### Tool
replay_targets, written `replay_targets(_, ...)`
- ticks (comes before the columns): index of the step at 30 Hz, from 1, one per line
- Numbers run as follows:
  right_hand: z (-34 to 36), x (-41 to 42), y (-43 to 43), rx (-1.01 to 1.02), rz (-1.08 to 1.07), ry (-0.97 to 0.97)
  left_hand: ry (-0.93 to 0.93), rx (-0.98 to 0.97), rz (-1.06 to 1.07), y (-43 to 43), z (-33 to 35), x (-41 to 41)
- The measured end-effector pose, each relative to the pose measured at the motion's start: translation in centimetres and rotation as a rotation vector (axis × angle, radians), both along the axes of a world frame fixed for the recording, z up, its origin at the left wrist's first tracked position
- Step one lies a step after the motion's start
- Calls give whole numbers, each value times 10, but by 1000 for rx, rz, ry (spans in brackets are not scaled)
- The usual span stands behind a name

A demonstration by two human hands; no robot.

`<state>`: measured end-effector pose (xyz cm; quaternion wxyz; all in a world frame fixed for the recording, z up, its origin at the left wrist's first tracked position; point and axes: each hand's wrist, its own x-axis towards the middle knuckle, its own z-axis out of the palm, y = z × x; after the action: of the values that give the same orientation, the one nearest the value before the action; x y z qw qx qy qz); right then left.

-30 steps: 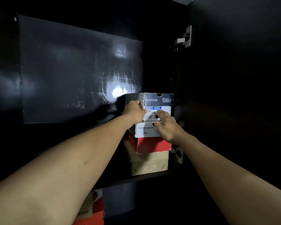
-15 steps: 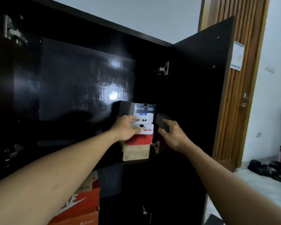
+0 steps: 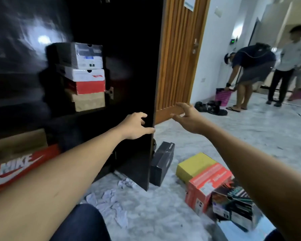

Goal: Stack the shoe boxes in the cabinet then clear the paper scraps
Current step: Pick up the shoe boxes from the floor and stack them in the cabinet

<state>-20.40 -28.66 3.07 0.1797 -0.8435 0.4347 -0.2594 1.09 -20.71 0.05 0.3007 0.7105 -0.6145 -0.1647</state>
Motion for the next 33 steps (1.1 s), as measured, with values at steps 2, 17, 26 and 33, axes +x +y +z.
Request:
replay_targets(2, -12, -37, 5, 12, -100, 25, 34, 38, -76, -13, -17, -30)
replay_targets(17, -116, -273, 21, 231, -667, 86, 114, 262, -430, -68, -133, -216)
replay_targets(26, -261, -365, 27, 578, -767, 102, 210, 444, -371, -47, -281, -309)
replay_targets(33, -390, -440, 27, 714, -831, -30, 303, 633, -332, -13, -402, -367)
